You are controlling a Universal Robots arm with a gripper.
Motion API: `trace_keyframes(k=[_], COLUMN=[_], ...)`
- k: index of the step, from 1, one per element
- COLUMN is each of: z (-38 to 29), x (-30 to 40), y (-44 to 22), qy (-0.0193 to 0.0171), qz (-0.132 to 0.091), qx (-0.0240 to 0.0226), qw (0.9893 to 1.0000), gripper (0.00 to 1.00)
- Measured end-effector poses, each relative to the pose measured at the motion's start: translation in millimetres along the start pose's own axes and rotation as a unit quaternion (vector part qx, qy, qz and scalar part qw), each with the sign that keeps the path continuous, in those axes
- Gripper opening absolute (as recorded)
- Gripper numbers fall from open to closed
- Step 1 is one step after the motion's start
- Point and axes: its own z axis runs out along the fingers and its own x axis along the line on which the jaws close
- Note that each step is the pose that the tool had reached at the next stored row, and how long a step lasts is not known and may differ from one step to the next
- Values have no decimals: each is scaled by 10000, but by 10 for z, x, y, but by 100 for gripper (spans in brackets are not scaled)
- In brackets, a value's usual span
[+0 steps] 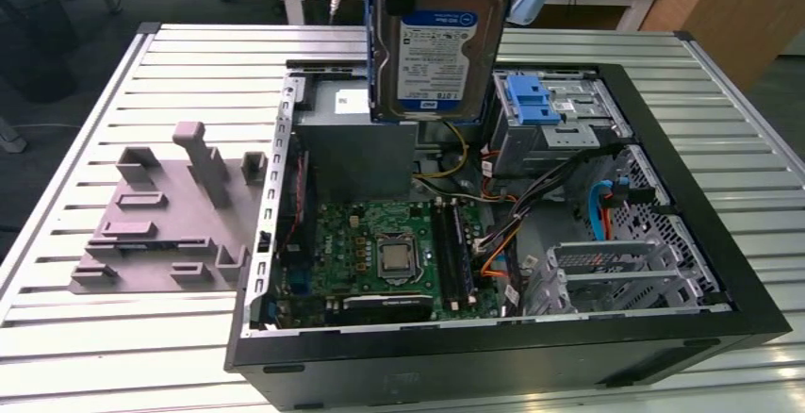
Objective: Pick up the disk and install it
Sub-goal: 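Pick up the disk, then insert the disk into the insertion slot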
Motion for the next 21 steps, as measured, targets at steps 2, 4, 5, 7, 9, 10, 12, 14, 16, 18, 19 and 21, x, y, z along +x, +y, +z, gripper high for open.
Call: trace_keyframes(k=[2, 4, 5, 7, 9, 10, 12, 14, 16, 18, 19, 21], z=[2, 1, 1, 2, 2, 2, 2, 2, 2, 2, 3, 4], x=[1, 1, 1, 0, 0, 0, 0, 0, 1, 8, 10, 15], y=[-24, -29, -29, -31, -31, -31, -32, -32, -35, -49, -62, -96], qy=[0, 0, 0, 0, 0, 0, 0, 1, 1, 1, 1, 2], qz=[0, 0, 1, 0, 0, 0, 0, 0, 0, 0, 0, 1], qx=[0, 0, 0, 0, 0, 0, 0, 0, 0, 0, 0, 0], qw=[10000, 10000, 10000, 10000, 10000, 10000, 10000, 10000, 10000, 10000, 10000, 10000], gripper=[36, 36, 36, 36, 36, 36, 36, 36, 36, 36, 36, 36])
